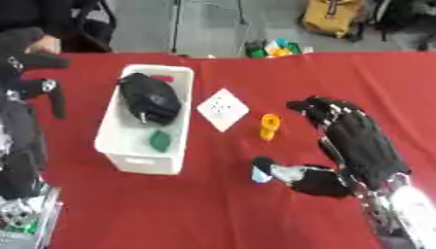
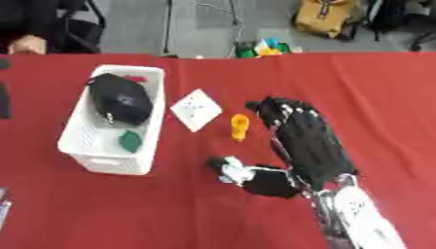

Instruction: Pick up objects on the table and place them in the box.

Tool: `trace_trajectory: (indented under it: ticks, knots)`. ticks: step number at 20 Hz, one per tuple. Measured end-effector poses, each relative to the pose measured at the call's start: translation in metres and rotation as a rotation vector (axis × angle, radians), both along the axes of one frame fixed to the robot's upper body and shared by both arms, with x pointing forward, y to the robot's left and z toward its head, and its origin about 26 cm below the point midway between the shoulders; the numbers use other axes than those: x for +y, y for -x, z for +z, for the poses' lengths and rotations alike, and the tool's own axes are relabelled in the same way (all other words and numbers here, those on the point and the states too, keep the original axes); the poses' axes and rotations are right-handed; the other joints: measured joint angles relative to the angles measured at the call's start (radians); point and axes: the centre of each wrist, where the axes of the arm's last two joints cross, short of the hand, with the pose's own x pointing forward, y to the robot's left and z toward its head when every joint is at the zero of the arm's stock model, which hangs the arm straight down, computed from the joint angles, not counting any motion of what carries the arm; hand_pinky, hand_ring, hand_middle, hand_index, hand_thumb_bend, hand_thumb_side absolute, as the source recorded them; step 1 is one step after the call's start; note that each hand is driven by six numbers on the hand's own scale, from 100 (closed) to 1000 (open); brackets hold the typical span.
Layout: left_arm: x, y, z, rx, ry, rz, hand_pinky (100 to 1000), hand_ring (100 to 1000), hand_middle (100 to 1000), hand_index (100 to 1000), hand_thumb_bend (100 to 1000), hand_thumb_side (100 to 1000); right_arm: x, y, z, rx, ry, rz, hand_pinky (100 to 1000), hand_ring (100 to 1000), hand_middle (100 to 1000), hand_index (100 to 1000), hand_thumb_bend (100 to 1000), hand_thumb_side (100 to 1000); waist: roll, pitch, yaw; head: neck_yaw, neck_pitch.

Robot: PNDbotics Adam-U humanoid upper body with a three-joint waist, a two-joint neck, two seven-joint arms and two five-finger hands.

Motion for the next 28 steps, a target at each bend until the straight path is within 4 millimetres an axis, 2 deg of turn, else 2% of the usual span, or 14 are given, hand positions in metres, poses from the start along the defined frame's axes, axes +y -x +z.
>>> trace_trajectory:
  ticks: [7, 8, 14, 22, 28]
  knots:
    - [0.0, 0.0, 0.0, 0.0, -0.001, -0.002, 140, 594, 715, 781, 100, 1000, 0.001, 0.001, -0.002, 0.102, 0.019, 0.045, 642, 659, 699, 878, 749, 1000, 0.0, 0.0, 0.0, 0.0, 0.0]
    - [0.0, 0.0, 0.0, 0.0, -0.001, -0.002, 139, 594, 716, 780, 100, 1000, 0.001, 0.001, -0.002, 0.109, 0.02, 0.047, 611, 612, 683, 873, 737, 1000, 0.0, 0.0, 0.0, 0.0, 0.0]
    - [0.0, 0.0, 0.0, 0.004, -0.003, -0.007, 140, 594, 716, 780, 100, 1000, 0.001, -0.004, -0.006, 0.088, 0.006, 0.036, 561, 543, 650, 857, 730, 990, -0.002, 0.0, 0.002, -0.001, 0.0]
    - [-0.002, 0.0, 0.0, 0.005, -0.008, -0.018, 140, 594, 716, 780, 100, 1000, 0.004, -0.025, -0.019, 0.12, 0.026, 0.016, 546, 529, 614, 833, 729, 961, -0.006, 0.0, 0.01, -0.012, 0.001]
    - [-0.002, 0.0, 0.0, 0.005, -0.009, -0.021, 140, 594, 716, 780, 100, 1000, 0.002, -0.031, -0.026, 0.157, 0.051, 0.021, 526, 516, 595, 806, 728, 920, -0.007, 0.0, 0.012, -0.017, 0.001]
